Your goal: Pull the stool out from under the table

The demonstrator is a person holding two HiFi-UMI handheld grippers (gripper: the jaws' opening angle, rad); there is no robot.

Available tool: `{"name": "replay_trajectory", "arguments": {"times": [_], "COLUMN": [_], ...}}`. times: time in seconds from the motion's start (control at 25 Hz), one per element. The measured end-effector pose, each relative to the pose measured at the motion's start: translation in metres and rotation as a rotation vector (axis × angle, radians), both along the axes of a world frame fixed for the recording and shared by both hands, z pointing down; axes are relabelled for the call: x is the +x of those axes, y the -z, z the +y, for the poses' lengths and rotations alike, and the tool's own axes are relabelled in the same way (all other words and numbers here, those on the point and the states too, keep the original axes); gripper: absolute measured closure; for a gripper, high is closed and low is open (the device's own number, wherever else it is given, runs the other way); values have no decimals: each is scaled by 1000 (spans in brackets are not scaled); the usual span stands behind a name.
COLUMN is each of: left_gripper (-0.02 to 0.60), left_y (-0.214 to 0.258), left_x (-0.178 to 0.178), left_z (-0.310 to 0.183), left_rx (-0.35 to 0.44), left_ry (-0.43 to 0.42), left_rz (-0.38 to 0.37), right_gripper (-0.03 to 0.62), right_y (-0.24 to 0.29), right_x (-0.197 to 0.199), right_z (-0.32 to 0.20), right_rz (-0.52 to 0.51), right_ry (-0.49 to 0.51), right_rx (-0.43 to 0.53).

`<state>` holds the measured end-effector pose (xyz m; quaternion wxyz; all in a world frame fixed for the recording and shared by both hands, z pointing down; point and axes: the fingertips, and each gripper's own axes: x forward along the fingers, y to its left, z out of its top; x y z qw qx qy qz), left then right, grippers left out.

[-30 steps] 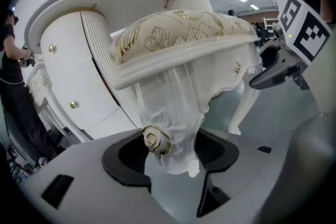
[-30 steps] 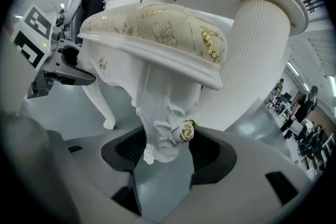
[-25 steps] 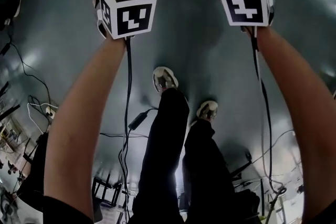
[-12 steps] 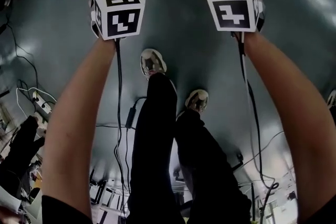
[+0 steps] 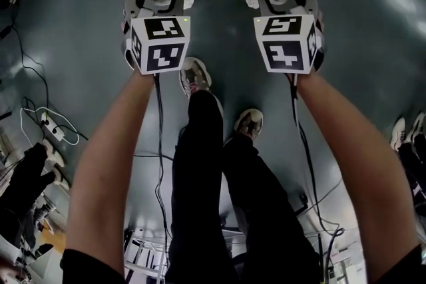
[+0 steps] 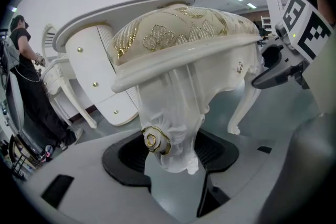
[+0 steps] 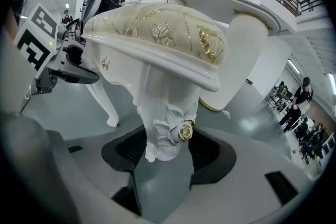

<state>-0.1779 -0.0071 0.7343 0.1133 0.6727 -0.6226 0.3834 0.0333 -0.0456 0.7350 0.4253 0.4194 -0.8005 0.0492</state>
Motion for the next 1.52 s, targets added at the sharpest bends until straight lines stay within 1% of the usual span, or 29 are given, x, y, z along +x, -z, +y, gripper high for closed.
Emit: {"name": "replay_trajectory", "arguments": {"times": [0.16, 0.32, 0.56, 0.68, 0.8, 0.88, 0.96, 1.08, 1.2, 1.32, 1.4, 1.52], "left_gripper": [314, 314, 314, 314, 313, 311, 310, 310, 310, 312, 321, 337], "left_y": [2, 11, -5, -3, -2, -2, -3, -3, 1, 0, 2, 14], "left_x": [14, 27, 14, 11, 8, 6, 6, 8, 7, 8, 12, 31], "left_z": [6, 32, 68, 76, 89, 91, 93, 103, 110, 124, 137, 161], "left_rx": [-4, -2, -19, -25, -32, -50, -85, -138, -163, -195, -214, -245], "left_ry": [4, 5, 13, 17, 42, 67, 95, 135, 158, 169, 189, 208], "left_rz": [-7, 0, -8, -6, -8, -15, -18, 4, 15, 14, 33, 93], "right_gripper": [355, 355, 355, 355, 355, 355, 355, 355, 355, 355, 356, 367], "right_y": [1, 11, -5, -2, 0, 0, 0, 2, 9, 17, 22, 35], "right_x": [14, 28, 16, 13, 10, 9, 10, 14, 17, 16, 13, 13], "right_z": [6, 32, 68, 76, 87, 89, 89, 98, 106, 117, 126, 146], "right_rz": [-4, 6, 13, 24, 36, 52, 61, 64, 72, 73, 63, 43], "right_ry": [2, -11, -14, -16, -28, -39, -50, -76, -86, -56, -34, -20], "right_rx": [-1, -2, -26, -30, -40, -70, -122, -180, -206, -214, -217, -241]}}
